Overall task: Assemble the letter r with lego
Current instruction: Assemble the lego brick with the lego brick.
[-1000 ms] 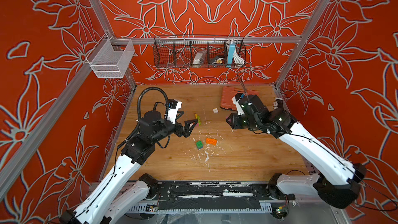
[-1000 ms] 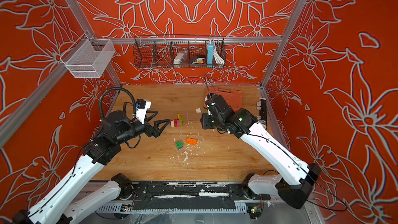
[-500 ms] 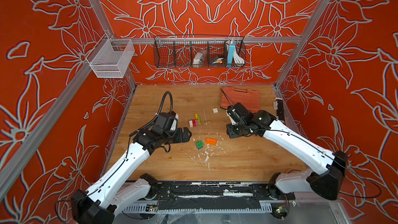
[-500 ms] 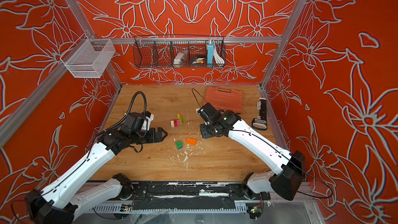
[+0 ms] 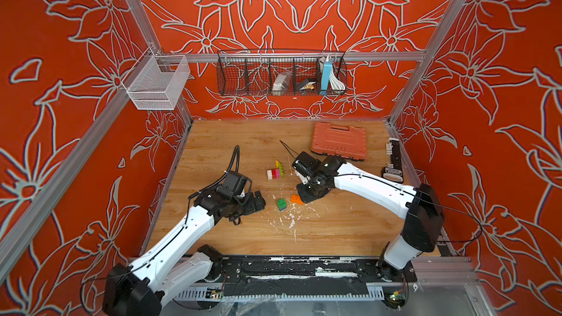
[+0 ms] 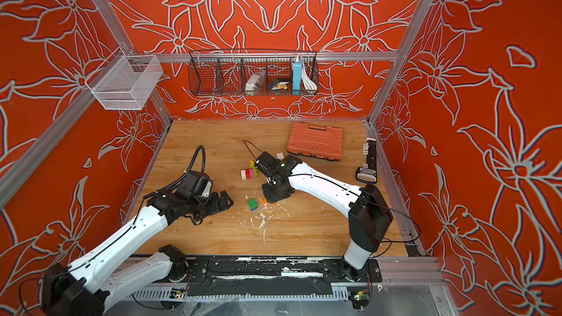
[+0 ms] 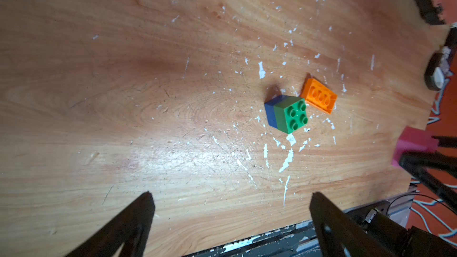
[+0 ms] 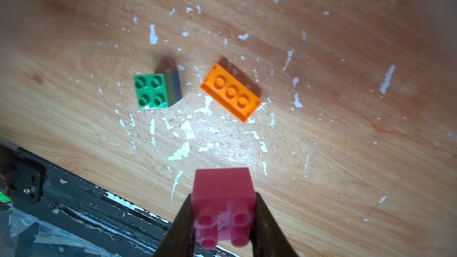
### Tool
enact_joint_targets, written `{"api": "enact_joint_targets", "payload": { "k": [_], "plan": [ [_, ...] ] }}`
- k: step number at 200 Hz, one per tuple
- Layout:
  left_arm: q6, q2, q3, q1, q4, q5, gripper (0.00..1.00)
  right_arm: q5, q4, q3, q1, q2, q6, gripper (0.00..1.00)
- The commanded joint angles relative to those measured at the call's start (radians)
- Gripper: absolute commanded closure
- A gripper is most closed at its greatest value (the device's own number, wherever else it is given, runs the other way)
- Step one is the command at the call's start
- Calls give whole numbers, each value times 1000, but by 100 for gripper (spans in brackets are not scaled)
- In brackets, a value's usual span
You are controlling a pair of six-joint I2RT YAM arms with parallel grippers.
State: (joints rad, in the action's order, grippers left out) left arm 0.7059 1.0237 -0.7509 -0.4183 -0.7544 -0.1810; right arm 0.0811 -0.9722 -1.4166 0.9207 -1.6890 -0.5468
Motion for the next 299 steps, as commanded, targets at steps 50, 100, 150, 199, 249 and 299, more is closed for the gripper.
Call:
{"api": "enact_joint_targets", "payload": {
  "k": [50, 100, 150, 199, 249, 299],
  "plan": [
    [75, -84, 40, 7, 53, -13, 1, 52, 14, -149, 55, -141, -40, 100],
    [137, -185, 191, 64, 240, -196, 1, 59, -36, -265, 84, -275, -24, 100],
    [169, -197, 300, 199, 317, -328, 1, 62, -79, -347, 89, -362, -23, 100],
    [128, -214, 290, 227, 278, -319, 1, 61, -121, -376, 89, -409, -25, 100],
    [118, -196, 285, 229, 273, -319, 1, 71, -126, -387, 89, -432, -26, 100],
    [110, -197, 288, 230, 268, -321, 1, 74, -121, -402, 89, -452, -27, 100]
  ]
}}
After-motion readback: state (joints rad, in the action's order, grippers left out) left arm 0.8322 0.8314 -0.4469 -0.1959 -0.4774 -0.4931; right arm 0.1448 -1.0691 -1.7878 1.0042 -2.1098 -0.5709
